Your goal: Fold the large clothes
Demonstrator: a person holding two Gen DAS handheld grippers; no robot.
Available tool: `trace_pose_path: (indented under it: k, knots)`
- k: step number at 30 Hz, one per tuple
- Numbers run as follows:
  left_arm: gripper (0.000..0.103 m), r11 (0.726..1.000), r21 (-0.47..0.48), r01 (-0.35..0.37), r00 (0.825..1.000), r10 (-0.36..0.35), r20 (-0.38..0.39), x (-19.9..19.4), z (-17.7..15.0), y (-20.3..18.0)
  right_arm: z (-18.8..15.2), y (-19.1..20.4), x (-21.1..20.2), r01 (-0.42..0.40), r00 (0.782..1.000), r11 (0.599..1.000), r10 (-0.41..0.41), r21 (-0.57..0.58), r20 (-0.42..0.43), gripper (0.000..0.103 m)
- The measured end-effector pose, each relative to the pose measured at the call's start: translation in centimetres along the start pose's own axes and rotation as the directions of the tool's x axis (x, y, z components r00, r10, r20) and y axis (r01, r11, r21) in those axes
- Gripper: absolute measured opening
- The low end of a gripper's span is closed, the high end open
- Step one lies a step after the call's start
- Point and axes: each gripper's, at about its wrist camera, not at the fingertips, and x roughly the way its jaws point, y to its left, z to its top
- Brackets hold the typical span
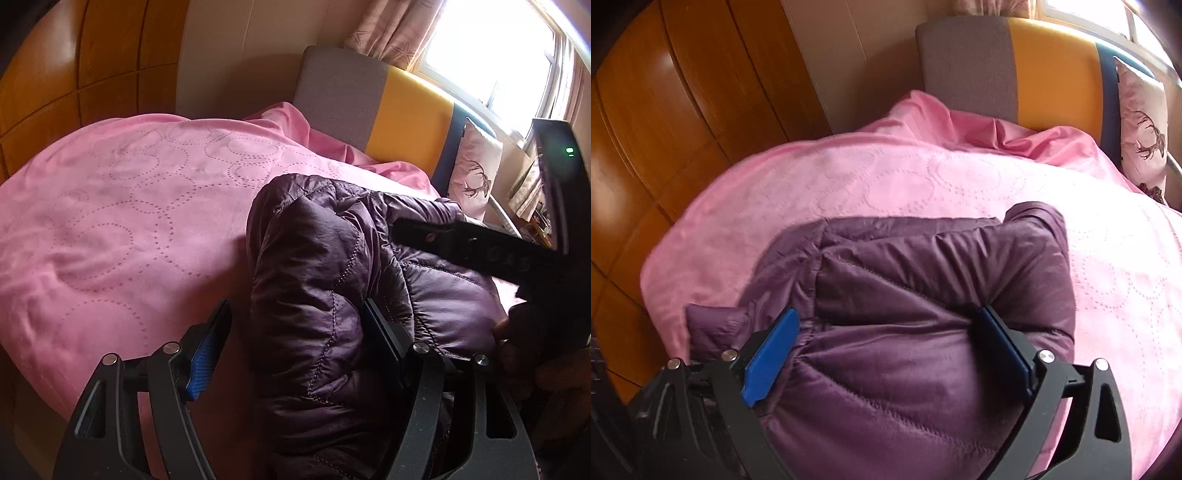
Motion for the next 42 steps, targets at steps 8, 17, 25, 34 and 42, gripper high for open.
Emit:
trace_pose_path:
  k: [8,17,25,34,42]
  knots:
    - [0.071,1.000,0.011,-0.001,1.000,0.000,0.019,-0.6,-0.4,0.1,-1.4,-3.1,-6.0,-0.046,0.997,0.994,0.039,0.103,0.067,0.101]
    - [0.081,0.999,0.023,-0.037,0.998,0.036,0.044,-1.2,-0.8,0.5,-5.9,-7.2,-10.0,-0.153,0.988,0.963,0.142,0.222,0.067,0.101]
    - [0.082,1.000,0.015,0.012,1.000,-0.012,0.023,-1.1,-1.1,1.4,-9.4,-10.9,-10.2,-0.325,0.944,0.868,0.323,0.375,0.070,0.101]
    - [0.082,0.996,0.032,0.089,0.996,-0.089,0.002,-0.2,-1.3,2.4,-9.0,-11.6,-8.9,-0.390,0.913,0.827,0.404,0.406,0.055,0.101]
    - [0.082,0.953,-0.043,0.299,0.952,-0.301,-0.057,2.1,-1.4,5.4,-7.7,-10.4,-4.7,-0.440,0.868,0.824,0.493,0.357,-0.067,0.101]
